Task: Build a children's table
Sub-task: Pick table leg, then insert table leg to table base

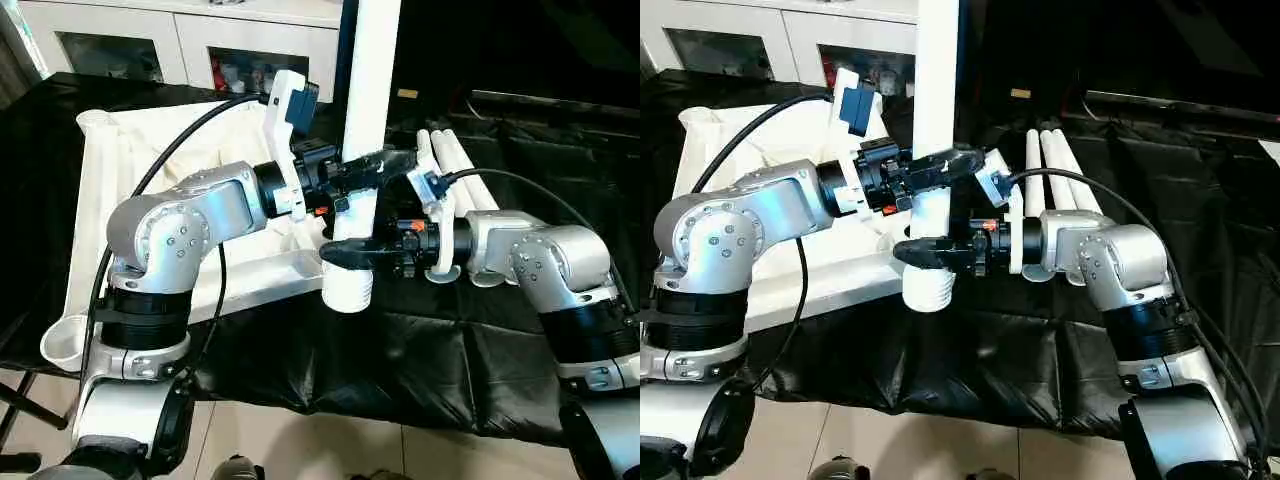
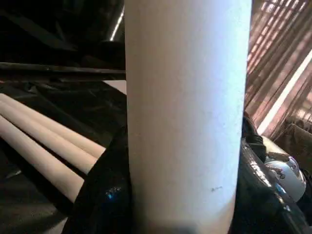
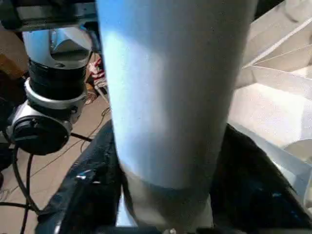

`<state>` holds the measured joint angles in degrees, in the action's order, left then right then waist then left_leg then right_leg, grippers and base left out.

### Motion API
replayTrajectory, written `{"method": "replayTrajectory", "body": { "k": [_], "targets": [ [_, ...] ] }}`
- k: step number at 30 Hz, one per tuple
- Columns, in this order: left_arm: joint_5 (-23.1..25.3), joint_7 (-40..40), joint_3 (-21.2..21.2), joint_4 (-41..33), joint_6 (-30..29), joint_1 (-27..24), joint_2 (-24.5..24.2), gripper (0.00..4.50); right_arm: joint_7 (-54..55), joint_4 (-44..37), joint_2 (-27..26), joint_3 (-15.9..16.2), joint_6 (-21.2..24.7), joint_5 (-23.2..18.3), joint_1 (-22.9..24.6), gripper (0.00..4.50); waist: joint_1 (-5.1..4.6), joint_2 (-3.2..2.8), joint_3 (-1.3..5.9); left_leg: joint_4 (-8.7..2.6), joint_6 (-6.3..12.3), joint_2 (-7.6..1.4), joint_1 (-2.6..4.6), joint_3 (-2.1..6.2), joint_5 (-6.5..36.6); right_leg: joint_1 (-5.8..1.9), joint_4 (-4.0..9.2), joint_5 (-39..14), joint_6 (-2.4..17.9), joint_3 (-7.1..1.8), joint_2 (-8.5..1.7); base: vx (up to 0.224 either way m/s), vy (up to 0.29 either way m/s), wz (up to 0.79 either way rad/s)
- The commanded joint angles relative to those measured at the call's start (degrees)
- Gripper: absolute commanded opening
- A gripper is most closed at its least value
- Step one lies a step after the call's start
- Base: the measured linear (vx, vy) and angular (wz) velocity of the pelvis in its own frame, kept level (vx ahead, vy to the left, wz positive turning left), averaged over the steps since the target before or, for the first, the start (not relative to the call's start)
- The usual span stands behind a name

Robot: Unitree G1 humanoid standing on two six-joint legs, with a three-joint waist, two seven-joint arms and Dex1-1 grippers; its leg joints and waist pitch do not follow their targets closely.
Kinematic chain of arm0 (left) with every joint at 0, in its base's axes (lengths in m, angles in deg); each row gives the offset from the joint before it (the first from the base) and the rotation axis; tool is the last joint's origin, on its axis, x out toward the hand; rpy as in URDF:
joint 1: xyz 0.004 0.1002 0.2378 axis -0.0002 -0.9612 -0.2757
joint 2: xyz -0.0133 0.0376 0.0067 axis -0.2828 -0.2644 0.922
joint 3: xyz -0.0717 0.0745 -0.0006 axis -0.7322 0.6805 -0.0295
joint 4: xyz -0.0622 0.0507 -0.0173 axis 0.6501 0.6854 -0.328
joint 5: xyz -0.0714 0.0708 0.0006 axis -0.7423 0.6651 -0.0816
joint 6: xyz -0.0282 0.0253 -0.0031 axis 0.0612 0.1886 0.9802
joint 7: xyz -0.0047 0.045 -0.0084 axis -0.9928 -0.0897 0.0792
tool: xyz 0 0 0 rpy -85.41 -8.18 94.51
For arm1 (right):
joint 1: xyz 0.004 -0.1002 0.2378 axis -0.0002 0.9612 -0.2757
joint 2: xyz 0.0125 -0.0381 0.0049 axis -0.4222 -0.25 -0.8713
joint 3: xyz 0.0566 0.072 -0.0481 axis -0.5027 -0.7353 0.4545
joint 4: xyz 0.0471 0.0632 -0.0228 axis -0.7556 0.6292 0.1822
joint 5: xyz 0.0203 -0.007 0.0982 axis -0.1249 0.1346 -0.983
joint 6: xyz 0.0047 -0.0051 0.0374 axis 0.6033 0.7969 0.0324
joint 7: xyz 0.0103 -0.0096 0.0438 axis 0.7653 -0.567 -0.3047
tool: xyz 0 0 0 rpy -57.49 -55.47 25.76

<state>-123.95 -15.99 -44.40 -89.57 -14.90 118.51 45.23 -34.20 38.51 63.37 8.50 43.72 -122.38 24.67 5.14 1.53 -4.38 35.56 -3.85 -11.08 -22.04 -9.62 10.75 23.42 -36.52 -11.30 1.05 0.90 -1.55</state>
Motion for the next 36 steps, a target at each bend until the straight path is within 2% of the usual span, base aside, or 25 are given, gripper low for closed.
{"method": "replayTrajectory", "body": {
  "k": [1,7,10,13,14,18,19,22,23,25,27,28,29,31,32,33,34,36],
  "targets": [
    [-0.57,-0.7,1.19,-0.34,0.02,0.51,0.56,1.88,0.18,-0.49,0.48,0.78,0.29,0.49,-0.06,2.4,0.18,0.55,4.99,-3.31,1.08,-1.38,0.72,0.11,1.18,-3.9,3.64,-2.12,12.26,-2.1,-4.86,0.0,0.0,0.0],
    [-0.96,-0.74,1.36,-0.52,-0.41,0.43,0.84,1.88,0.07,-0.78,0.21,1.15,0.43,0.44,0.44,1.99,0.19,0.41,4.98,-3.3,1.03,-1.41,0.77,0.15,1.48,-3.85,3.64,-2.27,12.46,-2.08,-4.87,0.0,0.0,0.0],
    [-0.92,-0.76,1.38,-0.5,-0.49,0.42,0.74,1.88,0.15,-0.83,0.03,1.11,0.41,0.42,0.55,1.94,0.2,0.43,5.0,-3.28,0.98,-1.39,0.74,0.16,1.51,-3.89,3.61,-2.07,12.51,-2.08,-4.84,0.0,0.0,0.0],
    [-0.45,-0.73,1.45,-0.83,-0.1,0.3,0.46,1.88,1.05,-1.15,-0.64,0.55,0.05,0.42,1.08,1.91,0.24,0.2,5.03,-3.27,0.89,-1.41,0.77,0.21,1.47,-3.84,3.56,-1.93,12.59,-2.07,-4.86,0.0,0.0,0.0],
    [-0.18,-0.63,1.5,-0.92,0.2,0.31,0.42,2.44,1.23,-1.18,-0.78,0.41,0.02,0.36,1.16,1.9,0.21,0.3,5.02,-3.27,0.83,-1.36,0.73,0.18,1.58,-3.87,3.6,-1.99,12.58,-2.06,-4.82,0.0,0.0,0.0],
    [-0.12,-0.31,0.38,-0.31,1.7,0.78,0.97,2.58,3.84,-1.3,-2.5,-1.16,-2.78,0.96,1.84,1.89,0.29,0.13,4.99,-3.31,0.47,-1.42,0.76,0.19,1.95,-3.77,3.72,-2.39,12.5,-2.08,-4.95,0.0,0.0,0.0],
    [-0.11,-0.16,0.09,-0.24,2.04,0.9,1.11,2.78,4.56,-1.26,-2.94,-1.65,-3.28,0.99,1.93,1.89,0.24,0.14,5.04,-3.31,0.33,-1.37,0.78,0.19,2.15,-3.8,3.67,-2.47,12.56,-2.07,-4.89,0.0,0.0,0.0],
    [1.25,0.45,-0.76,-0.15,5.96,1.21,1.83,3.01,7.26,-0.93,-4.55,-3.52,-4.64,0.93,1.99,1.89,0.22,0.12,5.06,-3.4,0.16,-1.4,0.79,0.28,1.93,-3.92,3.63,-1.85,12.48,-2.03,-4.87,0.0,0.0,0.0],
    [2.07,2.69,-3.46,0.57,11.3,1.98,3.92,3.04,10.7,-0.59,-6.37,-5.96,-5.66,0.55,2.01,1.89,0.2,0.19,4.99,-3.4,0.22,-1.42,0.7,0.22,1.92,-3.93,3.75,-1.69,12.59,-2.11,-4.89,0.0,0.0,0.0],
    [2.67,6.51,-6.12,0.96,14.45,2.6,5.72,3.04,14.09,-0.59,-7.74,-7.92,-7.12,0.85,2.48,1.89,0.21,0.16,5.07,-3.4,-0.04,-1.41,0.74,0.24,2.23,-3.94,3.76,-1.58,12.75,-2.08,-4.97,0.0,0.0,0.0],
    [3.31,8.39,-6.96,1.23,15.31,2.84,6.0,3.04,16.48,-0.65,-8.16,-8.48,-8.31,2.01,2.98,1.88,0.27,0.67,5.02,-3.44,-0.06,-1.41,0.82,0.21,2.48,-3.92,3.66,-2.01,12.4,-2.04,-4.93,0.0,0.0,0.0],
    [3.61,8.69,-7.09,1.41,15.5,2.9,5.81,3.04,17.55,-0.6,-8.35,-8.6,-8.88,2.64,3.15,1.88,0.23,0.52,4.91,-3.51,-0.19,-1.35,0.74,0.23,2.4,-3.81,3.74,-2.98,11.67,-2.03,-4.91,0.0,0.0,0.0],
    [4.3,8.48,-7.03,1.62,16.26,2.76,5.26,3.04,19.52,-0.39,-8.62,-8.72,-9.96,3.89,3.43,1.88,0.28,0.63,4.95,-3.53,-0.21,-1.32,0.81,0.23,2.44,-3.81,3.87,-3.57,11.29,-2.01,-4.96,0.0,0.0,0.0],
    [6.64,7.22,-5.76,1.89,17.26,1.84,2.79,3.04,22.99,0.66,-9.15,-8.59,-13.22,6.71,3.71,1.88,0.36,0.36,4.93,-3.6,-0.64,-1.43,0.82,0.32,2.33,-3.54,3.86,-4.93,10.25,-2.01,-5.08,0.0,0.0,0.0],
    [10.99,4.87,-2.35,1.76,19.82,0.01,-0.75,3.04,26.11,2.0,-9.59,-8.53,-16.17,9.19,3.93,1.88,0.32,0.36,5.0,-3.67,-0.87,-1.39,0.79,0.39,2.42,-3.54,3.95,-5.74,9.4,-2.0,-5.11,0.0,0.0,0.0],
    [12.96,3.88,-0.75,1.73,20.85,-0.97,-2.41,3.04,26.98,2.43,-9.62,-8.29,-17.03,10.09,4.08,1.88,0.19,0.3,4.94,-3.82,-1.37,-1.39,0.83,0.42,2.69,-3.41,3.83,-6.85,8.55,-2.0,-5.1,0.0,0.0,0.0],
    [19.33,1.25,4.98,2.5,23.97,-3.99,-7.13,3.04,30.76,4.08,-10.12,-8.64,-20.54,12.7,4.39,1.88,0.03,0.61,4.87,-3.88,-1.62,-1.43,0.93,0.3,2.89,-3.24,3.95,-7.65,7.88,-2.05,-5.06,0.0,0.0,0.0],
    [24.45,-1.07,9.37,4.86,28.33,-6.88,-10.59,3.04,34.43,6.22,-10.65,-8.73,-22.95,14.97,4.3,1.88,-0.2,0.57,4.8,-3.98,-2.14,-1.42,0.98,0.18,3.17,-3.06,3.92,-8.55,7.08,-2.12,-4.92,0.0,0.0,0.0]
  ]
}}
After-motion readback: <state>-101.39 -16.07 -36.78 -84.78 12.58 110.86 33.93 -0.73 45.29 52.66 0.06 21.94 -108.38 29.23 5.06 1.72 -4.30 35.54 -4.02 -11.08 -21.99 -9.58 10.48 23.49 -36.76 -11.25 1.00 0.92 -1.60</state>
